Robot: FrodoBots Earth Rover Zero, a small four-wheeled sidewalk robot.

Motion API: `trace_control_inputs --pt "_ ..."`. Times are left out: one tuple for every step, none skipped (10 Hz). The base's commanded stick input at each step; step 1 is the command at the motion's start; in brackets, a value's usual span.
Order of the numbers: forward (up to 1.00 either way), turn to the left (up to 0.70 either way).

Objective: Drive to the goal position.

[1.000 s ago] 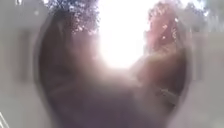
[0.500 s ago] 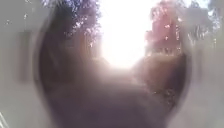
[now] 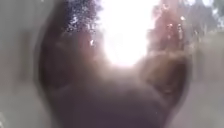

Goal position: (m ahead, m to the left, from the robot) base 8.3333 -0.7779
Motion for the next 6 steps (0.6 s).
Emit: trace_control_inputs --pt "1.00 -0.22" --pt "1.00 0.00" --pt "1.00 0.00" --pt "1.00 0.00" --pt "1.00 0.00" --pt "1.00 0.00"
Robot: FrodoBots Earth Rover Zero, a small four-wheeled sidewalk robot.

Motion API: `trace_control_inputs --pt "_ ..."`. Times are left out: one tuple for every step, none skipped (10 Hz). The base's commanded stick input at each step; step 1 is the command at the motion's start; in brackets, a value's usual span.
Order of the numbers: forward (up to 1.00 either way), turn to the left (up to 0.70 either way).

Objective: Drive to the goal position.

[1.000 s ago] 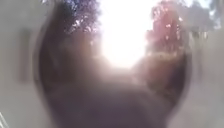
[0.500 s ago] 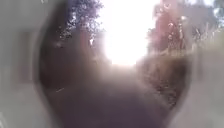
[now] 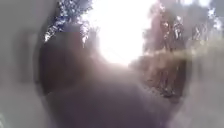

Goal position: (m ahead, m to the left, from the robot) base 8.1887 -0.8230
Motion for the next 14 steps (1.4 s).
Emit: trace_control_inputs --pt "1.00 0.00" --pt "1.00 0.00" --pt "1.00 0.00" --pt "1.00 0.00" --pt "1.00 0.00" --pt "1.00 0.00" --pt "1.00 0.00" --pt "1.00 0.00" --pt "1.00 0.00" --pt "1.00 0.00" --pt "1.00 -0.40" --pt "1.00 -0.40" --pt "1.00 -0.40" --pt "1.00 -0.40"
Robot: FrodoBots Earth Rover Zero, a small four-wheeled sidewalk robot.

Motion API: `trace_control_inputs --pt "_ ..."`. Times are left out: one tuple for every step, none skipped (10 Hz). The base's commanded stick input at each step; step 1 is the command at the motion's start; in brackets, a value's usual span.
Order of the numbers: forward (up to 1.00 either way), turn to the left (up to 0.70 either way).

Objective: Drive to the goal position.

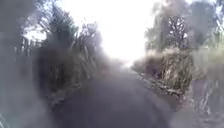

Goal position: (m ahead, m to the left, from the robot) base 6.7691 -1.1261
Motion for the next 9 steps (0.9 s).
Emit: trace_control_inputs --pt "1.00 -0.40" --pt "1.00 -0.40" --pt "1.00 0.00" --pt "1.00 0.00" --pt "1.00 0.00" --pt "1.00 0.00" --pt "1.00 0.00" --pt "1.00 0.00" --pt "1.00 0.00"
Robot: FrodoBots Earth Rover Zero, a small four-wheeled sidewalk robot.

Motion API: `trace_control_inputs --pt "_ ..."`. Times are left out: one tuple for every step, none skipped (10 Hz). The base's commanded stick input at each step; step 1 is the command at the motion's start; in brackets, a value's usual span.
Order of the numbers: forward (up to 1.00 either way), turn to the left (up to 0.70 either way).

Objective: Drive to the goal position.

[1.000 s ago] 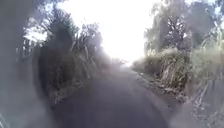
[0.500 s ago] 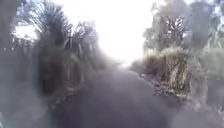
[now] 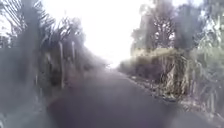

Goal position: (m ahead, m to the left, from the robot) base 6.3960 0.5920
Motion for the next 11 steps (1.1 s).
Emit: trace_control_inputs --pt "1.00 0.00" --pt "1.00 0.00" --pt "1.00 0.00" --pt "1.00 0.00" --pt "1.00 0.00" --pt "1.00 0.00" --pt "1.00 0.00" --pt "1.00 0.00" --pt "1.00 0.00" --pt "1.00 0.00" --pt "1.00 0.00"
